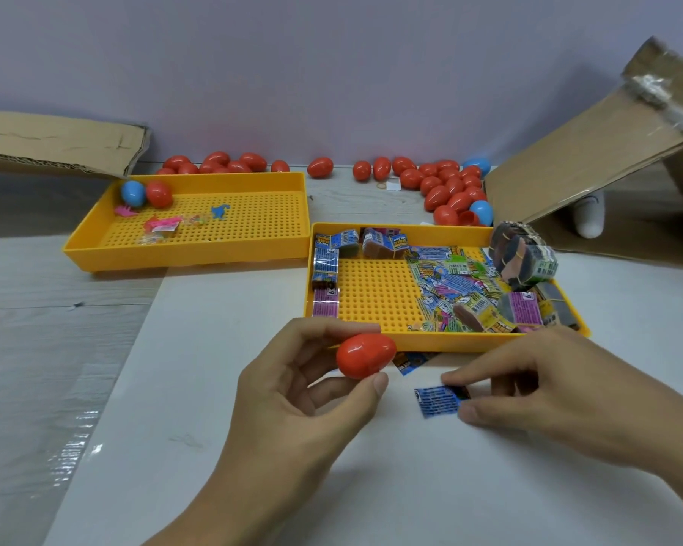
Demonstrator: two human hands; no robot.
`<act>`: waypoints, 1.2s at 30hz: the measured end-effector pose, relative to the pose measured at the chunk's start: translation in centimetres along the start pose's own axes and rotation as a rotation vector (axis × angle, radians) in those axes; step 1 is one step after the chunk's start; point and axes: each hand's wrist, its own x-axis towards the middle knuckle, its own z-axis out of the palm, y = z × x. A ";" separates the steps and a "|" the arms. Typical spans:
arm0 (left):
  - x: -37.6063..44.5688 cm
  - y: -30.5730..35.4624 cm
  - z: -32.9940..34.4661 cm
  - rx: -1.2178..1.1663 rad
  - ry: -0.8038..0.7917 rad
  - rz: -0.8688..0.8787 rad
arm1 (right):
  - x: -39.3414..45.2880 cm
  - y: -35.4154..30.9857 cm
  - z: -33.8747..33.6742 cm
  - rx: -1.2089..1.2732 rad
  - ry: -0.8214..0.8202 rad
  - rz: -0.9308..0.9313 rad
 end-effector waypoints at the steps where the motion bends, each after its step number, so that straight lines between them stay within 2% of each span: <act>1: 0.0 0.0 0.0 0.005 0.008 -0.005 | 0.1 -0.1 0.2 0.006 0.011 -0.002; 8: -0.1 0.6 0.3 0.014 -0.021 -0.035 | 0.6 -0.1 1.5 -0.061 0.163 -0.108; 10: 0.0 0.7 0.4 0.079 -0.042 0.008 | 0.7 -0.3 2.0 0.067 0.209 -0.159; 12: 0.0 0.7 0.4 0.126 -0.040 0.020 | 0.8 -1.0 2.4 0.479 0.150 -0.126; 14: 0.0 0.7 0.4 0.129 -0.024 0.024 | 1.0 -1.3 2.7 0.829 0.018 -0.017; 19: -0.1 1.1 0.5 0.053 0.032 0.031 | 0.9 -1.9 2.5 1.235 -0.162 0.103; 23: -0.1 1.4 0.7 0.038 -0.022 -0.011 | 0.7 -2.2 3.0 1.353 -0.316 0.153; 29: 0.0 1.0 0.9 0.042 0.008 0.032 | 0.7 -2.9 3.9 1.279 -0.394 0.204; 31: 0.0 0.9 0.8 0.053 0.036 0.043 | 0.7 -3.1 3.9 1.248 -0.342 0.203; 32: 0.0 0.9 0.8 0.052 0.052 0.040 | 0.7 -3.2 3.9 1.207 -0.260 0.197; 34: 0.1 1.1 0.9 0.033 0.085 0.021 | 0.6 -3.2 3.9 1.058 -0.010 0.123; 36: 0.2 1.0 0.8 0.029 0.104 0.021 | 0.3 -3.3 4.2 0.872 0.263 -0.075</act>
